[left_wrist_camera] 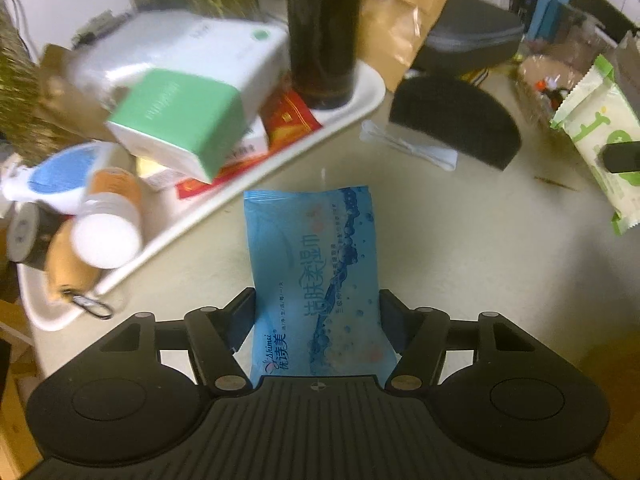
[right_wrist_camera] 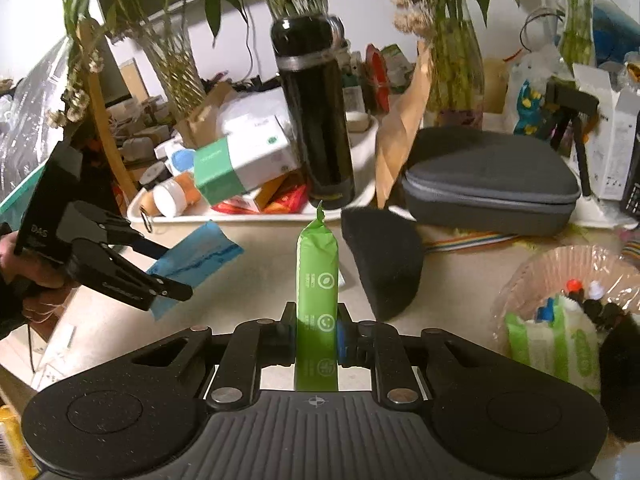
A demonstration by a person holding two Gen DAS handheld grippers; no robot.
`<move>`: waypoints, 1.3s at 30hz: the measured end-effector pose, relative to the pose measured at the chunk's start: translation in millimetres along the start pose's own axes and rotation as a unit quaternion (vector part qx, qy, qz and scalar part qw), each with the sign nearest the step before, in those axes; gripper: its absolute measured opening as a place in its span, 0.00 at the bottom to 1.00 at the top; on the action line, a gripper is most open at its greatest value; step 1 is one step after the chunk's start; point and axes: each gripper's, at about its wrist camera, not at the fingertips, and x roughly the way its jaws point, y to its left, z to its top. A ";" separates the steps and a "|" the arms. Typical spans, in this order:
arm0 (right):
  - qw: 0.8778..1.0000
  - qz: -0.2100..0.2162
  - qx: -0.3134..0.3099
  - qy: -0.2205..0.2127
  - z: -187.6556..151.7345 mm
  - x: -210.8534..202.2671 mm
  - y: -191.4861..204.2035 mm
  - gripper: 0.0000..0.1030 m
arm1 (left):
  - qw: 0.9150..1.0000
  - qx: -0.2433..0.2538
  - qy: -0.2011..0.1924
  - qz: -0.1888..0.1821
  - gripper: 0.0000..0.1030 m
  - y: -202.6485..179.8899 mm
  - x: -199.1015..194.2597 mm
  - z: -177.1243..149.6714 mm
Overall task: Organize soft objects
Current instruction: 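Drop the blue pack into the box with the left tool while the right tool waits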
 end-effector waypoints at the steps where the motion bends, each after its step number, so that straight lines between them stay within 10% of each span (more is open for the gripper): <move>1: 1.000 0.003 -0.001 0.000 1.6 -5.2 1.9 0.20 | 1.000 -0.001 -0.006 0.003 0.62 0.6 -7.3 -1.0; 22: 0.992 0.054 -0.111 0.002 16.3 -119.0 84.5 0.20 | 0.990 -0.036 -0.128 0.040 0.62 -30.5 -176.7 -56.0; 39: 0.989 0.066 -0.133 0.002 -7.4 -174.6 116.6 0.20 | 0.987 -0.072 -0.135 0.059 0.62 -89.2 -253.0 -116.5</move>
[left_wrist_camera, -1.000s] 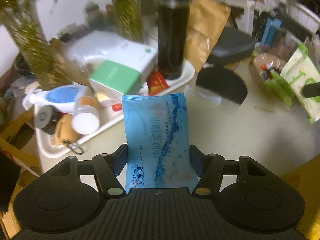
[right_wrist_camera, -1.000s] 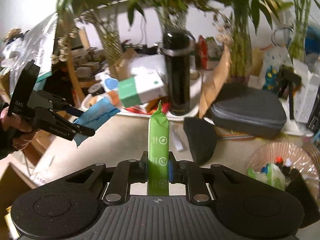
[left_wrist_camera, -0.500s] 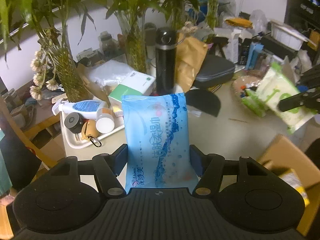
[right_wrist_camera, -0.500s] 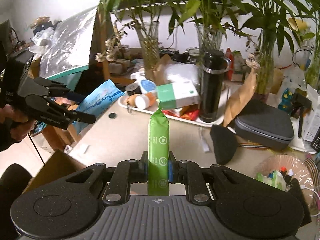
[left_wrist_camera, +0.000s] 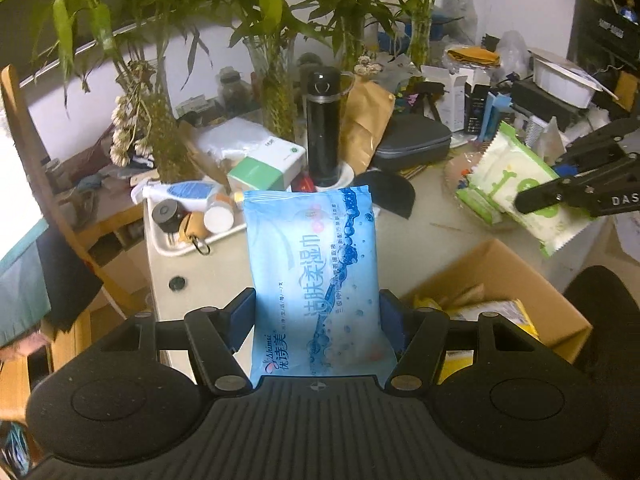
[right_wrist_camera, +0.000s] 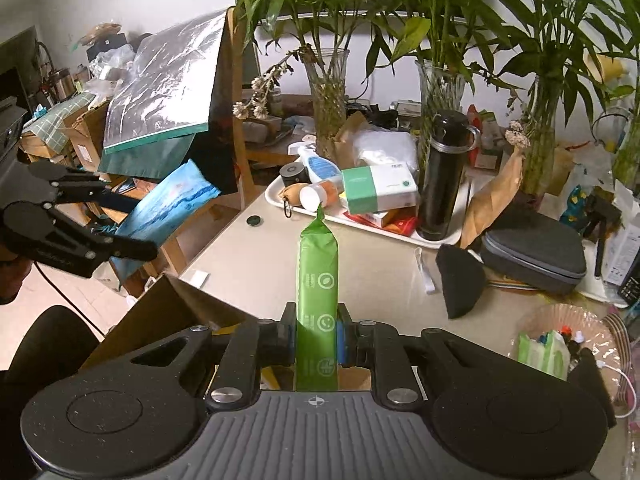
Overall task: Organize soft objects
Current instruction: 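Drop the blue pack into the box with the left tool while the right tool waits, then lower the green pack over the box and open the right tool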
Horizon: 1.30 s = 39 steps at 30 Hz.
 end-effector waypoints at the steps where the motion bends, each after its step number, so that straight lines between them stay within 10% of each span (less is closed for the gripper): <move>1: 1.000 -0.001 0.000 -0.001 -1.2 -2.1 1.5 0.20 | 1.000 -0.006 0.004 -0.002 0.62 -1.2 -2.7 -2.6; 12: 1.000 0.000 -0.009 -0.001 -13.5 -13.0 10.7 0.20 | 0.998 -0.045 0.043 -0.024 0.62 -19.7 -14.7 -29.7; 21: 1.000 0.006 -0.006 -0.001 -22.7 -16.3 15.7 0.20 | 0.977 -0.174 0.080 -0.097 0.68 -3.0 0.4 -51.5; 39: 1.000 0.023 0.014 0.012 -35.6 -10.7 12.2 0.20 | 0.987 -0.151 0.014 -0.058 0.68 -22.8 -36.7 -88.1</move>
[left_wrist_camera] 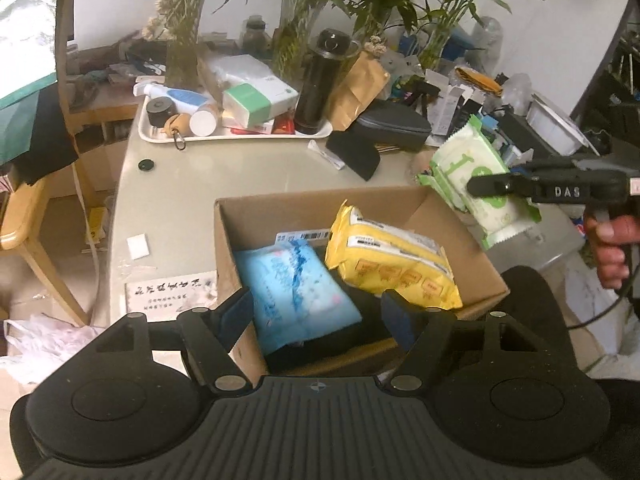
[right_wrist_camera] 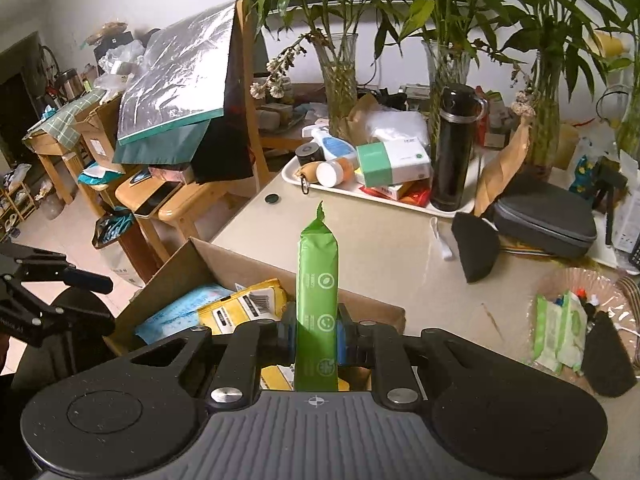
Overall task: Organize soft objects
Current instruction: 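Lower the green pack over the box and open the right tool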
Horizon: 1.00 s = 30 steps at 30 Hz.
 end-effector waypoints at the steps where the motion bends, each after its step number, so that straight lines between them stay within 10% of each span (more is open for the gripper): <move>1: 1.000 0.001 -0.003 0.001 0.3 0.5 1.2 0.20 | 1.000 0.000 -0.003 0.002 0.68 -0.1 -1.7 -1.7; 19: 0.992 -0.060 -0.109 0.014 -3.2 21.0 33.7 0.21 | 0.999 0.025 -0.024 0.030 0.68 -3.4 -11.1 -10.6; 23: 0.979 -0.073 -0.191 0.019 -12.3 26.5 56.2 0.62 | 0.999 0.027 -0.025 0.032 0.68 -4.1 -9.6 -9.5; 30: 0.991 -0.008 -0.130 0.006 -13.3 19.3 45.8 0.86 | 0.999 0.032 -0.025 0.034 0.68 -3.9 -7.6 -6.4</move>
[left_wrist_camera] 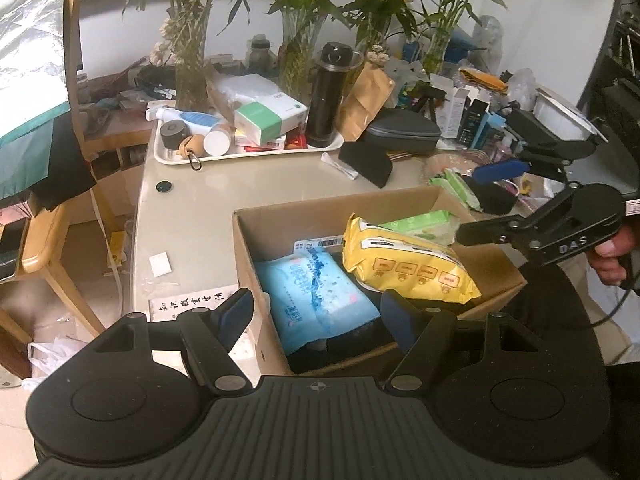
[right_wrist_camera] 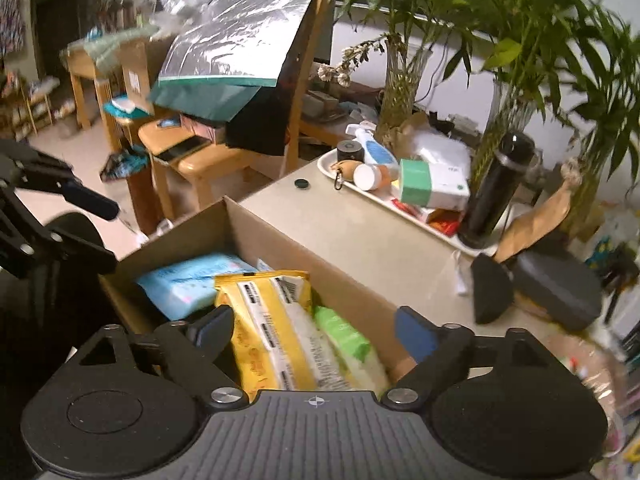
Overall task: Organize soft objects
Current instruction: 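Lower the green pack over the box and open the right tool, then move the right tool to the black foam sponge and close on it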
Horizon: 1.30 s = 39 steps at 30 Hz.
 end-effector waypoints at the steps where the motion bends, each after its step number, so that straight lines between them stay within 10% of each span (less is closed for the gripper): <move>1: 1.000 0.004 0.010 0.003 0.6 1.2 -1.1 0.87 | 1.000 0.000 0.001 0.001 0.68 0.3 0.2 0.0; 12: 0.991 0.029 0.133 -0.004 -6.6 -3.1 -25.3 1.00 | 1.000 -0.005 0.023 0.010 0.68 4.2 12.0 5.5; 39: 0.988 -0.039 0.142 0.034 -5.5 8.6 -27.5 1.00 | 0.999 0.023 0.031 0.022 0.68 1.3 25.5 20.6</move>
